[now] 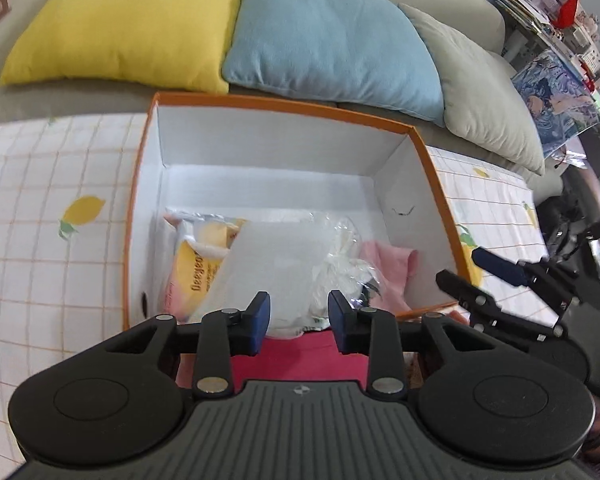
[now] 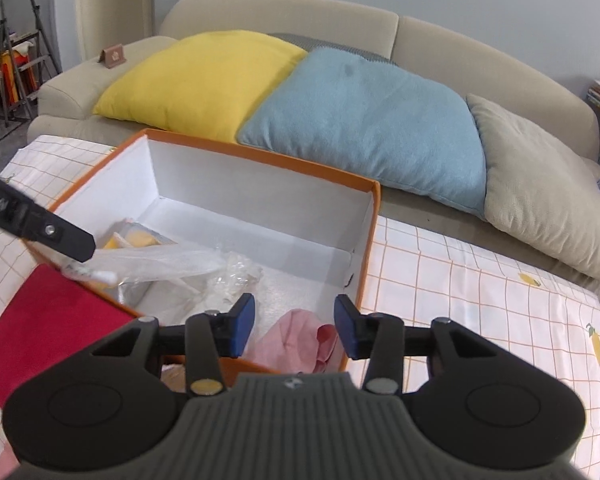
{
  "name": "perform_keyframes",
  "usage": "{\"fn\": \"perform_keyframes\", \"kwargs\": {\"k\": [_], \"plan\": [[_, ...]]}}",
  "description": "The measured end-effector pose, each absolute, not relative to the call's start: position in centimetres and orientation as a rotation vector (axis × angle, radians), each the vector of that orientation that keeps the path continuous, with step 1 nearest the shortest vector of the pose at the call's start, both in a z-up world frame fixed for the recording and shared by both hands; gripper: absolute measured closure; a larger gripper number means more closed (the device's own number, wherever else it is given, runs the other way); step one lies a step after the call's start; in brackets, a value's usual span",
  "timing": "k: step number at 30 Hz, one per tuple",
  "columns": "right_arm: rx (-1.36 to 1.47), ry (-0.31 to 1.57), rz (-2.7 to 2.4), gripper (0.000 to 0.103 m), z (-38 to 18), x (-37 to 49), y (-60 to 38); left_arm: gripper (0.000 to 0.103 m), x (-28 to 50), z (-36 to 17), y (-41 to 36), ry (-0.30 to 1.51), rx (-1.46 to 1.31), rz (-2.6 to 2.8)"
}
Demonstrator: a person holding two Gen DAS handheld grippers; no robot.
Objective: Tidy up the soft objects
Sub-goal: 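Move both grippers back from the box toward the teddy bear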
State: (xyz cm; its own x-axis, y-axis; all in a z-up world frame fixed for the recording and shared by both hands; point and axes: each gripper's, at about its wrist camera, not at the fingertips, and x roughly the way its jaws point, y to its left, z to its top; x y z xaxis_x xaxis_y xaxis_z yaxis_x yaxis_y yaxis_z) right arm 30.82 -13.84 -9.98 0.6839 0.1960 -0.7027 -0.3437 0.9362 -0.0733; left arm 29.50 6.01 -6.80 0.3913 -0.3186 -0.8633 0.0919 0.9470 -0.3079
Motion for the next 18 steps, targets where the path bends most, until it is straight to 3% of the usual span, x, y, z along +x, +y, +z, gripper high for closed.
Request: {"fn": "perform_keyframes", "kwargs": {"k": [4, 5, 6, 9, 11, 18], "plan": [[-0.188, 0.751, 0.313, 0.059, -10.0, 29.9, -13.9, 0.060, 29.8, -7.5, 5.1, 1.208, -0.154, -0.313], [-0.192, 0.749, 0.313, 0.059, -10.1, 29.7, -13.9, 0.063, 29.9, -7.8, 4.7, 1.218, -0.111, -0.309], [-0.198, 0.746, 0.311, 0.060, -10.1, 29.6, -13.9, 0.073, 29.9, -7.9, 4.4, 1.217, -0.071, -0.293], [-0.198, 0.745, 0.306, 0.060, -10.3, 29.4, -14.1, 0.090, 30.4, -8.3, 4.0, 1.202, 0.065, -0.239], [-0.182, 0.750, 0.304, 0.060, -10.4, 29.5, -14.4, 0.095, 30.8, -8.7, 3.8, 1.197, 0.158, -0.201], [-0.153, 0.767, 0.298, 0.060, -10.7, 29.8, -14.7, 0.092, 31.9, -10.1, 4.7, 1.163, 0.271, -0.083]]}}
